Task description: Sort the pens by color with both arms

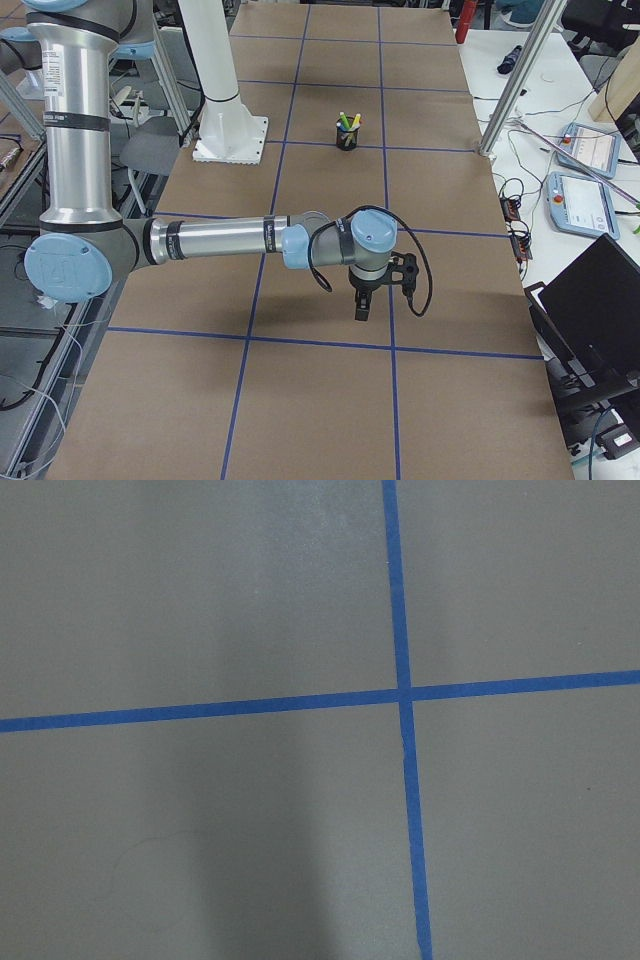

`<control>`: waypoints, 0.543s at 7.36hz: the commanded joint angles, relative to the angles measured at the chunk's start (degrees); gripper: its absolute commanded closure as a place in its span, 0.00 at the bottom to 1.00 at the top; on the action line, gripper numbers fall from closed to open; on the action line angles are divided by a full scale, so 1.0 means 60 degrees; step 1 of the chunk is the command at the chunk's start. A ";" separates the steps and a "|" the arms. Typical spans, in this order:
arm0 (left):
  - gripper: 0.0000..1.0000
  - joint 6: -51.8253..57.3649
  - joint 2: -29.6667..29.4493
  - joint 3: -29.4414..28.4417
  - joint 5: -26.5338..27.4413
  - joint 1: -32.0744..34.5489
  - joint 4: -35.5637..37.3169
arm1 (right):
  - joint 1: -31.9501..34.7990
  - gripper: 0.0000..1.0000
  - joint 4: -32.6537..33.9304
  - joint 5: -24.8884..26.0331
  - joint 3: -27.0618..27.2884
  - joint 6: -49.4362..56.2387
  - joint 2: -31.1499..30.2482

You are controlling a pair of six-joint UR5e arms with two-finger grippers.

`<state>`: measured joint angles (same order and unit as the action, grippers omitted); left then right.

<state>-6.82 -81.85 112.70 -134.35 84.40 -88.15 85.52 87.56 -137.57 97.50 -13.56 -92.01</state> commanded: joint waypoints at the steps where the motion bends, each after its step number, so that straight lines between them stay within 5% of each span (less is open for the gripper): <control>1: 0.00 -0.0005 0.0004 -0.0004 0.0009 -0.0019 0.0000 | 0.0000 0.01 -0.0192 -0.0056 0.0009 -0.0010 -0.0032; 4: 0.00 -0.0005 0.0004 -0.0004 0.0009 -0.0019 0.0000 | -0.0103 0.01 -0.0985 -0.0114 -0.0049 0.0019 -0.0134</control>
<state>-6.85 -81.85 112.68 -134.30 84.29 -88.15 85.09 82.84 -138.11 97.23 -13.53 -92.73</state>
